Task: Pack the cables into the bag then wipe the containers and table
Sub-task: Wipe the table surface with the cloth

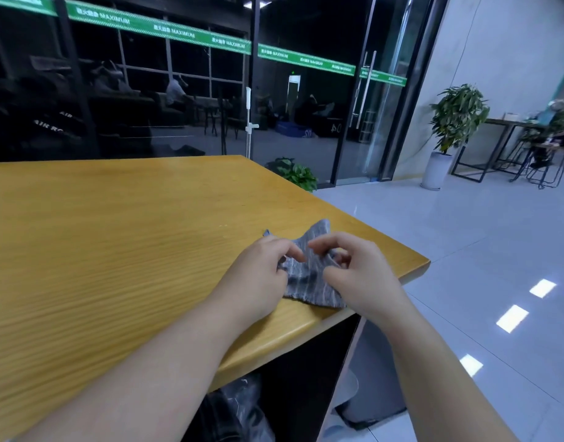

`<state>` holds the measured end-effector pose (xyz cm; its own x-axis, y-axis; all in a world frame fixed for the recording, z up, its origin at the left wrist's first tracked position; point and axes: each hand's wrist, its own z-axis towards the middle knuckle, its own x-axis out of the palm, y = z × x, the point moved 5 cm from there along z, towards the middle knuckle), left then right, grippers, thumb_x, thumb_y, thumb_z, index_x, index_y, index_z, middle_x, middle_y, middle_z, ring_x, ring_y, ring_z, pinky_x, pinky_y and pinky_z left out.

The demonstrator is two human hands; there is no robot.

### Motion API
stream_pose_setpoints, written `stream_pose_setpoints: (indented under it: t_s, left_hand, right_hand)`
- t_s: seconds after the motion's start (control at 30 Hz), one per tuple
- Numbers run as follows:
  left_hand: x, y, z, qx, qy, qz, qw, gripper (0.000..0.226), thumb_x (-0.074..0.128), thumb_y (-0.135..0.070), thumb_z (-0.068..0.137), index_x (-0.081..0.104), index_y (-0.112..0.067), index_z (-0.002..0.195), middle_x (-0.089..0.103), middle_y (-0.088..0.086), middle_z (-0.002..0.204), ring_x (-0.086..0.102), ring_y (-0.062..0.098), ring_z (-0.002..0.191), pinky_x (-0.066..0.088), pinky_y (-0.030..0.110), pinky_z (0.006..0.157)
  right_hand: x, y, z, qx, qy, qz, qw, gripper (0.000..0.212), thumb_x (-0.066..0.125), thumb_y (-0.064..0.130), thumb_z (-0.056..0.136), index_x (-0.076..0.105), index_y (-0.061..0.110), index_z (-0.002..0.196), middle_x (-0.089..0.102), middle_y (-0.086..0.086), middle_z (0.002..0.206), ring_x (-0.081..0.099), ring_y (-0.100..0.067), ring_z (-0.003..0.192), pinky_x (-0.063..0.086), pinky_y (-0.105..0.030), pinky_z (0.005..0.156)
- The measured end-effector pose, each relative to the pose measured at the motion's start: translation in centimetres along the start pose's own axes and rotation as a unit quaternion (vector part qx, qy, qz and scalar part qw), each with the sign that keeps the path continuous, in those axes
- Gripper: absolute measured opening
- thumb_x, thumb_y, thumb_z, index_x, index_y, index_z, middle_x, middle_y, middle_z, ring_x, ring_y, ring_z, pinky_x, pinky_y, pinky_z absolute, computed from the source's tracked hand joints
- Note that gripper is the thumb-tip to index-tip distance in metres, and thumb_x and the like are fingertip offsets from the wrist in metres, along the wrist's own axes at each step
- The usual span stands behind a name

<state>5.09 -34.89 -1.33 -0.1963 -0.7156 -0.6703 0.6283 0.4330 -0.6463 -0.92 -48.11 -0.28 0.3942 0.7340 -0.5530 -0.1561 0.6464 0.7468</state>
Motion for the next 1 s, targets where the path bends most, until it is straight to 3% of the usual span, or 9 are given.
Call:
stream_pose_setpoints:
  t_s: [0.1,0.2,0.33,0.43,0.57,0.63,0.73,0.9,1.0]
  left_hand:
    - [0.5,-0.2,-0.2,0.006,0.022,-0.014,1.000,0.040,0.042,0.003,0.083,0.058,-0.033,0.090,0.051,-0.015,0.100,0.050,0.002,0.092,0.038,0.012,0.078]
    - [1.0,-0.6,-0.5,0.029,0.052,-0.023,0.998,0.029,0.047,-0.005,0.086,0.059,-0.031,0.089,0.052,-0.012,0.099,0.052,0.001,0.086,0.041,0.014,0.076]
    - [0.9,-0.5,-0.5,0.032,0.046,0.003,0.998,0.022,0.049,-0.015,0.088,0.060,-0.033,0.092,0.050,-0.018,0.097,0.046,-0.007,0.076,0.032,0.007,0.067]
    - [0.7,-0.3,-0.5,0.016,0.031,0.004,0.999,0.021,0.047,-0.017,0.089,0.061,-0.032,0.093,0.051,-0.018,0.098,0.047,-0.002,0.069,0.037,0.013,0.067]
    - [0.6,-0.5,-0.4,0.008,0.012,0.000,1.000,0.020,0.048,-0.017,0.089,0.062,-0.031,0.092,0.052,-0.015,0.099,0.049,0.009,0.066,0.046,0.029,0.075]
    - [0.4,-0.4,-0.4,0.011,-0.001,0.002,1.000,0.020,0.049,-0.017,0.089,0.062,-0.031,0.091,0.053,-0.016,0.100,0.047,0.005,0.063,0.045,0.028,0.073]
    - [0.3,-0.3,-0.4,0.012,-0.006,0.006,1.000,0.020,0.048,-0.017,0.090,0.062,-0.031,0.091,0.053,-0.017,0.101,0.045,-0.003,0.061,0.038,0.019,0.066]
    - [0.3,-0.3,-0.4,0.017,-0.009,0.004,1.000,0.020,0.048,-0.016,0.090,0.063,-0.029,0.093,0.052,-0.018,0.102,0.044,-0.012,0.067,0.032,0.006,0.062]
    - [0.1,-0.4,-0.4,0.014,-0.014,0.013,1.000,0.020,0.047,-0.016,0.090,0.063,-0.027,0.095,0.052,-0.016,0.104,0.044,-0.008,0.073,0.032,0.008,0.065]
  right_hand:
    - [-1.1,-0.4,0.7,-0.009,-0.091,-0.005,0.996,0.051,0.049,-0.011,0.077,0.062,0.038,0.083,0.063,0.011,0.089,0.050,0.008,0.070,0.039,-0.006,0.065]
    - [-2.6,-2.0,1.7,0.019,-0.161,-0.069,0.984,0.044,0.045,-0.011,0.077,0.065,0.027,0.085,0.062,0.008,0.090,0.052,0.002,0.077,0.038,-0.006,0.067]
    - [-4.8,-5.5,2.5,0.088,-0.208,-0.177,0.958,0.041,0.041,-0.012,0.076,0.070,0.012,0.094,0.062,-0.003,0.099,0.054,-0.025,0.102,0.041,-0.029,0.084]
    - [-4.8,-6.2,2.5,0.118,-0.186,-0.249,0.943,0.032,0.048,0.002,0.083,0.069,0.017,0.099,0.061,-0.001,0.114,0.050,-0.030,0.111,0.043,-0.043,0.090]
    - [-2.5,-4.1,2.2,0.091,-0.099,-0.207,0.969,0.026,0.050,0.026,0.093,0.065,0.022,0.114,0.059,0.005,0.124,0.051,-0.019,0.116,0.041,-0.032,0.091]
    - [-1.2,-4.0,1.9,0.096,-0.009,-0.209,0.973,0.035,0.045,0.034,0.097,0.056,0.025,0.129,0.053,0.008,0.134,0.046,-0.013,0.125,0.036,-0.027,0.095]
    - [-0.6,-4.5,1.8,0.090,0.088,-0.256,0.959,0.040,0.036,0.037,0.100,0.045,0.030,0.139,0.039,0.010,0.148,0.029,-0.011,0.138,0.017,-0.038,0.116]
    - [-2.1,-5.5,2.8,0.127,0.124,-0.274,0.945,0.041,0.029,0.036,0.103,0.039,0.032,0.142,0.029,0.012,0.153,0.020,-0.010,0.143,0.004,-0.048,0.118]
    - [-2.0,-5.5,3.7,0.140,0.101,-0.308,0.936,0.039,0.028,0.032,0.102,0.048,0.028,0.135,0.042,0.007,0.145,0.033,-0.017,0.136,0.012,-0.046,0.113]
